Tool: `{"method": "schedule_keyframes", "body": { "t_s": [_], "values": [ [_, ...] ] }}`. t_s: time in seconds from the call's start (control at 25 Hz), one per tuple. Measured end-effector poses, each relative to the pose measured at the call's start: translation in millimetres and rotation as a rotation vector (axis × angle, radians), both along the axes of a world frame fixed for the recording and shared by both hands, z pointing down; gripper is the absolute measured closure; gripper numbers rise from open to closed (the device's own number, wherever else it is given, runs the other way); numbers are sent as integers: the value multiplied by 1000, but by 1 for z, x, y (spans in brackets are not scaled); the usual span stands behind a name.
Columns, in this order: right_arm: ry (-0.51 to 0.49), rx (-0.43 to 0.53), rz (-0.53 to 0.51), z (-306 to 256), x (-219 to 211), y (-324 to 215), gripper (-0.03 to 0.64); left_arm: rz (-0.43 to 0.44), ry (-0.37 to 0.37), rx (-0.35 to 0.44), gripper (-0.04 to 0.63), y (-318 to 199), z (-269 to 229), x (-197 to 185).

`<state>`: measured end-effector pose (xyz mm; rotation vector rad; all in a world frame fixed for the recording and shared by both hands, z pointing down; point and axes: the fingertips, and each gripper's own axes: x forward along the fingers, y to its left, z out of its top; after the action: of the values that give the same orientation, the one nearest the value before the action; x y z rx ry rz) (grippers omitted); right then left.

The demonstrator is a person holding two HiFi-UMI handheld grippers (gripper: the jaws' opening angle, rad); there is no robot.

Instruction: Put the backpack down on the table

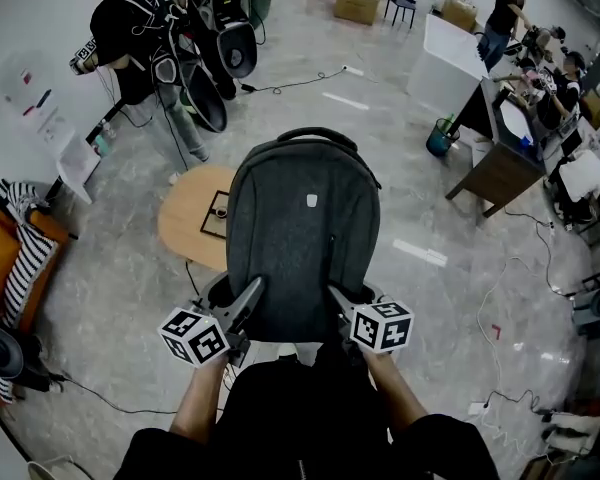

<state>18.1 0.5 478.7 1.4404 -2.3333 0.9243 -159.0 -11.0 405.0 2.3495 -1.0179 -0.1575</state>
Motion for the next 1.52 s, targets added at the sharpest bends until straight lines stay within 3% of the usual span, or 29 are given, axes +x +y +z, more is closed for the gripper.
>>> {"method": "schedule_keyframes", "body": {
  "t_s": [0.6, 0.92, 1.52],
  "values": [
    [7, -5, 21, 0, -1, -18, 423, 15, 13, 1, 380, -23, 2, -2],
    [-2, -41, 37, 14, 12, -33, 422, 32, 12, -40, 380, -43, 15, 12],
    [-21, -54, 11, 25, 43, -91, 421, 8, 2, -44, 382, -97, 23, 42]
  ]
}}
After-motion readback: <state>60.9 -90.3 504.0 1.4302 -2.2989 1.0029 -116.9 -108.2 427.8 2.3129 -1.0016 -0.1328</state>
